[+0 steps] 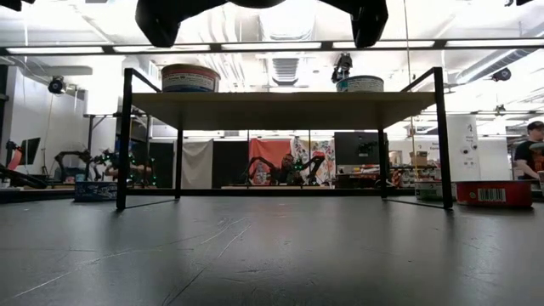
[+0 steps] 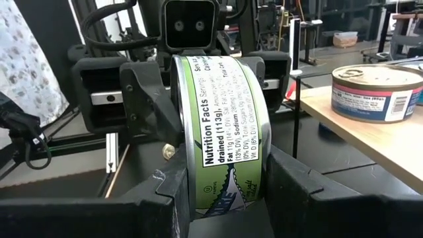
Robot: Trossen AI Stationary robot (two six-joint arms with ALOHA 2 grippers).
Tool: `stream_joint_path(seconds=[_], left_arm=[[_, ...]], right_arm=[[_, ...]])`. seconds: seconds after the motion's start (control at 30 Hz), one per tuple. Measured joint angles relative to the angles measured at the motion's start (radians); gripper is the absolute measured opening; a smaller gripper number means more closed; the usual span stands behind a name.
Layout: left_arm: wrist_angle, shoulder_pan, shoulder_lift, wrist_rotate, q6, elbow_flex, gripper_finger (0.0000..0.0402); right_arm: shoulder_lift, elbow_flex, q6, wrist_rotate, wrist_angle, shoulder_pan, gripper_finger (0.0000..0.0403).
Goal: Stack canned seafood by type on shelf
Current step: Put the green tuna can on the shelf
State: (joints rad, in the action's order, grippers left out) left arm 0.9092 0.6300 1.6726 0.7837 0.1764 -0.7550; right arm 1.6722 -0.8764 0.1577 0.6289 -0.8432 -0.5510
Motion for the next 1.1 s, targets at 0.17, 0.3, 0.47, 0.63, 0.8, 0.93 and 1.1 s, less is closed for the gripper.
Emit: stream_joint_path(seconds=[0.17,0.3,0.47,0.63,0.8,0.93,1.1], left_arm=[[0.000,0.000,0.000,-0.004,0.000,-0.004,0.0147],[-0.004,0.000,0.000,-0.008,0.007,-0.004,0.0116],[-0.012,0.000,0.000,-0.002,0.029,-0.003,0.0116],[-0.011,0.000,-0.019,0.006,0.148,0.003,0.0116],[-0.008,0.000,-0.107,-0.001,0.308,0.068,0.0116],[-0.003,0.000,-0.206,-0.022,0.473,0.152,0.0116],[0.021,-0.002,-0.289,-0.104,0.679,0.233,0.0115]], right_arm=[[0.000,0.002,0.013,0.005,0.001,0.001,0.0132],[0.000,0.002,0.015,0.005,0.003,0.001,0.0133],[0.000,0.002,0.028,-0.001,-0.003,0.000,0.0229],[-0.022,0.003,-0.002,-0.001,0.004,-0.003,0.0299],[-0.106,0.003,0.005,-0.001,0.155,-0.016,0.0323],[-0.178,0.003,-0.013,0.000,0.257,-0.047,0.0323],[-0.184,-0.024,-0.263,0.001,0.277,-0.103,0.0308]])
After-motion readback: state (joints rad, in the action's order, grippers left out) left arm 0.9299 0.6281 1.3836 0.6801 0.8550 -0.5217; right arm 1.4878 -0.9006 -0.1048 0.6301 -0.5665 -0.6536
